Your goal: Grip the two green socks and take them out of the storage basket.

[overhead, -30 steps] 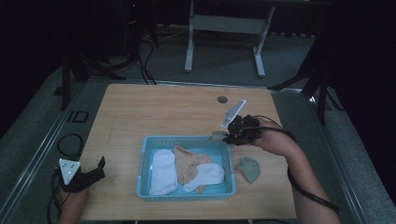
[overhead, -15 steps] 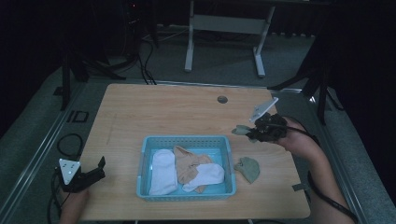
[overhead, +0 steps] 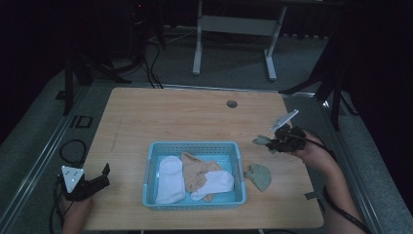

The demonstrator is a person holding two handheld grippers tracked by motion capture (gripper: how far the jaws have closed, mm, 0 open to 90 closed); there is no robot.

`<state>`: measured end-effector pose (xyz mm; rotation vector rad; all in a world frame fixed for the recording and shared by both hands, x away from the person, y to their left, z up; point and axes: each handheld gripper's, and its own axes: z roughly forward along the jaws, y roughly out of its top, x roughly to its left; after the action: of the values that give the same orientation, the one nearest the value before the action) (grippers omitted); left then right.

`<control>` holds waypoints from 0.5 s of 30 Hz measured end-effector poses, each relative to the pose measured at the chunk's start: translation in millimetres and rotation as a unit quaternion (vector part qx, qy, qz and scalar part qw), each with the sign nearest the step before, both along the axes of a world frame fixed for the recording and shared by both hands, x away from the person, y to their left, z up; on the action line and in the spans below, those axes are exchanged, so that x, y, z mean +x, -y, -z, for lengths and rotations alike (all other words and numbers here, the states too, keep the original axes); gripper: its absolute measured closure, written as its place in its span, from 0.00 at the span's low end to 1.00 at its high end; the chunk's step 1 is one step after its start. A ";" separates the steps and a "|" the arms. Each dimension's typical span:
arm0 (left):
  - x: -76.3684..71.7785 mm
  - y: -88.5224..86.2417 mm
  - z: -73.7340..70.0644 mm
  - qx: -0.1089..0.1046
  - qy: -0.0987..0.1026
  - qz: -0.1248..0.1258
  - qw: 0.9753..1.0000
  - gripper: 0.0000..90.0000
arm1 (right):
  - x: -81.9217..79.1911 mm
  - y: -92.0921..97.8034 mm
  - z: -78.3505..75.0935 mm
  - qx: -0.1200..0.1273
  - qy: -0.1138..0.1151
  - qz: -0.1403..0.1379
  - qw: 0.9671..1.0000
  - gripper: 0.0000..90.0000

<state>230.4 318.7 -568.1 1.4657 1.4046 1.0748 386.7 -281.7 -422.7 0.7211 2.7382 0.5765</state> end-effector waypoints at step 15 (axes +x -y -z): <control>-0.1 0.2 0.0 0.000 0.000 -0.001 1.000 0.00 | 15.3 22.3 61.9 0.017 -0.025 0.056 0.998 0.92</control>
<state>230.3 318.5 -568.1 1.4651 1.4056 1.0754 402.0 -304.0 -484.6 0.9024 2.7170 0.5879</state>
